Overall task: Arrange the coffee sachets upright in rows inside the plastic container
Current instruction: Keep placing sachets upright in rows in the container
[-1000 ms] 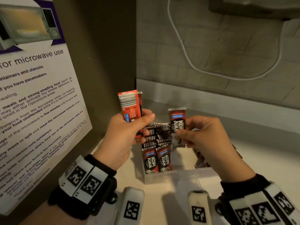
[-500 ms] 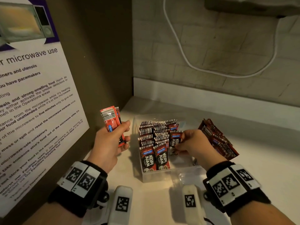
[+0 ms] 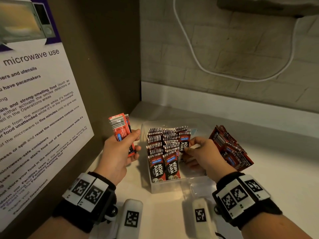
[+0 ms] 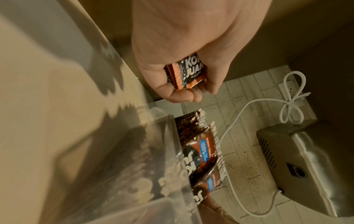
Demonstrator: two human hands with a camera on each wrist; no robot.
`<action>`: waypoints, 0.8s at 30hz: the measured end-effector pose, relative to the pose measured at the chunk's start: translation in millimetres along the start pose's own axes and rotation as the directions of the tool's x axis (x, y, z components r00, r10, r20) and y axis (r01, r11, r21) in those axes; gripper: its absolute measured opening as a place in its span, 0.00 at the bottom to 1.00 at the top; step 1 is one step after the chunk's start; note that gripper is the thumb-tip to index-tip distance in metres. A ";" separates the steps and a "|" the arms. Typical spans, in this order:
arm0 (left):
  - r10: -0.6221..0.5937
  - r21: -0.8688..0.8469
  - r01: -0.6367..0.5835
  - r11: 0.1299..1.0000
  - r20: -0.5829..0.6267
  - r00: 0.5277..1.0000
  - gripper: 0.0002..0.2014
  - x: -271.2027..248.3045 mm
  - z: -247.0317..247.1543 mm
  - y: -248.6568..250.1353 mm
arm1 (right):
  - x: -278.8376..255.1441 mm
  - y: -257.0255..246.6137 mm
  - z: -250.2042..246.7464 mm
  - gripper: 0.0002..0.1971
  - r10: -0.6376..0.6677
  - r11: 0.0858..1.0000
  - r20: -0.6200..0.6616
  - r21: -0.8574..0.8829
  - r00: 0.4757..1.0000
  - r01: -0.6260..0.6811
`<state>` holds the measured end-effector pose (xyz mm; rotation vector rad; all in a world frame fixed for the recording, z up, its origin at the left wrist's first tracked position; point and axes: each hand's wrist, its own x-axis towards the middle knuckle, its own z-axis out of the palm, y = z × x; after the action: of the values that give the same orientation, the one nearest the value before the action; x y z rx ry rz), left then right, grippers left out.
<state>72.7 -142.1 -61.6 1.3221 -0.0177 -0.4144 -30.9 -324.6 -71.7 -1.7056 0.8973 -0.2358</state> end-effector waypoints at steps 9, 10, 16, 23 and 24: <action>-0.009 -0.003 0.009 1.000 0.003 1.000 0.07 0.1 -0.8 -3.4 | -1.2 1.1 0.5 0.09 0.026 0.997 0.030 0.067 0.999 -0.028; -0.009 -0.005 0.009 1.000 0.005 1.000 0.06 0.1 -0.3 -3.4 | -0.8 1.5 0.5 0.11 0.031 0.997 0.034 0.075 0.999 -0.034; -0.006 -0.011 0.006 1.000 -0.001 1.000 0.06 0.5 -0.2 -3.5 | -2.8 2.5 0.0 0.11 0.024 0.999 0.110 0.040 0.994 -0.029; -0.015 0.003 0.016 1.000 -0.020 1.000 0.07 0.6 -1.8 -3.6 | -0.2 4.9 0.2 0.11 -0.006 1.000 0.193 -0.012 0.981 0.008; -0.017 0.003 0.017 1.000 -0.022 1.000 0.07 0.2 -1.3 -2.8 | -0.5 4.8 0.3 0.11 -0.015 1.000 0.196 -0.008 0.980 0.016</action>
<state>72.4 -141.5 -64.6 1.3305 0.0109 -0.4143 -33.1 -324.4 -75.9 -1.7116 0.7404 -0.0718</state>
